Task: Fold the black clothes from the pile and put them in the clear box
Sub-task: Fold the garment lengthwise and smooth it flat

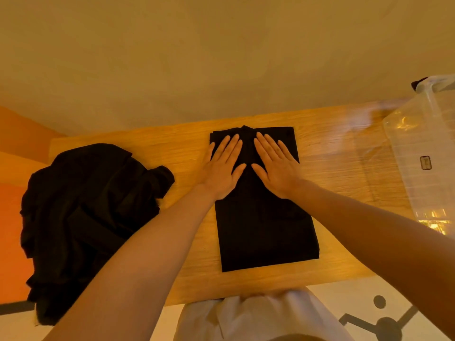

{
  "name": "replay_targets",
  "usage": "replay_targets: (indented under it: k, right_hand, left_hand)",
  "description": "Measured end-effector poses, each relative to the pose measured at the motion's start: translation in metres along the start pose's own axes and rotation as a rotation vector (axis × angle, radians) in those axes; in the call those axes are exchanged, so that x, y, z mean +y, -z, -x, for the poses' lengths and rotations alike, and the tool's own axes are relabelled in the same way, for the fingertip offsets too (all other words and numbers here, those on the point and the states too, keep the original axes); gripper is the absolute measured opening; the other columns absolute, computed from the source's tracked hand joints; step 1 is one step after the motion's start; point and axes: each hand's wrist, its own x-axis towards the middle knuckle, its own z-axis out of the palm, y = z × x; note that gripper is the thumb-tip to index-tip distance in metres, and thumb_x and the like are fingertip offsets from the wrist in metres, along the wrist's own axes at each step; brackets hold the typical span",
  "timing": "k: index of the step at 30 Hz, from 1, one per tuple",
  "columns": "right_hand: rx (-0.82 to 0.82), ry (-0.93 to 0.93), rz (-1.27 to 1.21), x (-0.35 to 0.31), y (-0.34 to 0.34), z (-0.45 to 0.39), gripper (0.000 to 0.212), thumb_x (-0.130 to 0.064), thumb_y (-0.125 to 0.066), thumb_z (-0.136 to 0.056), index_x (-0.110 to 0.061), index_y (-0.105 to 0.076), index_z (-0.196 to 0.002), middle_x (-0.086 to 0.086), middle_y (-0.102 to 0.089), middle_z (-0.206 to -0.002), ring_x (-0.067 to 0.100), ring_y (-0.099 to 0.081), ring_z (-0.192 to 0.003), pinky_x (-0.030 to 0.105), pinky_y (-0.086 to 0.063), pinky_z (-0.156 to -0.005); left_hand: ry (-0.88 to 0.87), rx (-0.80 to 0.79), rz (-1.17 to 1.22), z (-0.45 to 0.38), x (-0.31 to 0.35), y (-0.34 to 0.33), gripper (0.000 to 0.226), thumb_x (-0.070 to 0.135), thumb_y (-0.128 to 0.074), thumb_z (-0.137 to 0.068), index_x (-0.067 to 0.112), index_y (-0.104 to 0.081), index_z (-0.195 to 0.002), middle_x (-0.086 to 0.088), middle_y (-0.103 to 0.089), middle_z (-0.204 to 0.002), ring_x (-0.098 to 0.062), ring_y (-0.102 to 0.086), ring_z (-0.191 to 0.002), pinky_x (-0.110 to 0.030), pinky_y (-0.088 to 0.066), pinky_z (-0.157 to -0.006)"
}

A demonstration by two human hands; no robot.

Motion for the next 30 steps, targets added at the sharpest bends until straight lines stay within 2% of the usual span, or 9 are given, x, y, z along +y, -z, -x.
replay_targets:
  k: [3, 7, 12, 15, 19, 23, 26, 30]
  right_hand:
    - [-0.006, -0.093, -0.04, 0.019, 0.0, -0.001, 0.073, -0.058, -0.003, -0.093, -0.015, 0.004, -0.152, 0.0, 0.011, -0.159, 0.015, 0.012, -0.146, 0.036, 0.004, -0.12]
    - [-0.012, -0.168, -0.051, 0.035, 0.003, 0.004, 0.077, -0.06, 0.0, -0.092, -0.012, 0.006, -0.152, 0.004, 0.011, -0.16, 0.016, 0.015, -0.146, 0.036, 0.004, -0.12]
    - [0.011, -0.194, -0.044, 0.033, 0.002, 0.011, 0.076, -0.057, 0.0, -0.093, -0.009, 0.005, -0.152, 0.006, 0.01, -0.16, 0.017, 0.015, -0.146, 0.035, 0.005, -0.12]
    - [0.037, -0.144, -0.052, 0.031, 0.001, 0.023, 0.07, -0.052, -0.004, -0.097, -0.01, 0.002, -0.152, 0.006, 0.006, -0.161, 0.018, 0.011, -0.147, 0.037, 0.002, -0.121]
    - [0.056, -0.025, -0.09, 0.021, 0.001, 0.062, 0.062, -0.045, -0.014, -0.101, -0.012, -0.008, -0.153, 0.004, -0.002, -0.161, 0.015, 0.005, -0.148, 0.039, -0.007, -0.121]
    - [0.039, 0.058, -0.126, 0.01, -0.005, 0.112, 0.056, -0.04, -0.02, -0.101, -0.014, -0.021, -0.151, 0.003, -0.013, -0.16, 0.013, -0.002, -0.148, 0.037, -0.011, -0.121]
    - [0.013, 0.141, -0.127, 0.005, -0.015, 0.15, 0.053, -0.039, -0.024, -0.101, -0.016, -0.029, -0.149, 0.001, -0.02, -0.158, 0.013, -0.009, -0.148, 0.035, -0.011, -0.12]
    - [0.037, 0.148, -0.141, 0.004, -0.029, 0.193, 0.054, -0.041, -0.028, -0.101, -0.015, -0.033, -0.147, 0.003, -0.027, -0.156, 0.014, -0.016, -0.146, 0.035, -0.015, -0.118]
  left_hand:
    - [0.027, -0.006, 0.01, -0.004, -0.019, 0.003, 0.072, 0.06, -0.013, -0.097, 0.019, 0.009, -0.152, 0.003, 0.016, -0.16, -0.014, 0.019, -0.145, -0.042, 0.009, -0.119]
    - [0.076, -0.011, 0.0, -0.002, -0.029, 0.002, 0.082, 0.069, -0.011, -0.091, 0.02, 0.011, -0.152, 0.002, 0.017, -0.16, -0.015, 0.02, -0.145, -0.045, 0.007, -0.119]
    - [0.103, 0.013, -0.003, 0.002, -0.027, 0.0, 0.081, 0.068, -0.008, -0.091, 0.018, 0.01, -0.152, 0.0, 0.017, -0.16, -0.015, 0.021, -0.145, -0.044, 0.009, -0.119]
    - [0.108, 0.086, 0.008, 0.016, -0.027, -0.002, 0.072, 0.058, -0.008, -0.096, 0.016, 0.006, -0.152, -0.001, 0.013, -0.16, -0.015, 0.018, -0.146, -0.042, 0.011, -0.118]
    - [0.029, 0.174, 0.054, 0.054, -0.017, -0.015, 0.064, 0.05, -0.013, -0.099, 0.017, -0.004, -0.153, 0.0, 0.002, -0.161, -0.014, 0.008, -0.148, -0.041, 0.007, -0.117]
    - [-0.167, 0.191, 0.174, 0.1, 0.009, -0.03, 0.056, 0.041, -0.03, -0.101, 0.015, -0.026, -0.151, -0.001, -0.019, -0.159, -0.014, -0.01, -0.148, -0.044, -0.011, -0.119]
    - [-0.284, 0.148, 0.144, 0.138, 0.026, -0.047, 0.053, 0.04, -0.036, -0.101, 0.015, -0.034, -0.148, 0.0, -0.024, -0.157, -0.013, -0.012, -0.147, -0.039, -0.013, -0.119]
    - [-0.258, 0.135, 0.156, 0.18, 0.04, -0.068, 0.056, 0.044, -0.041, -0.099, 0.016, -0.035, -0.148, 0.001, -0.024, -0.158, -0.012, -0.012, -0.147, -0.041, -0.017, -0.118]
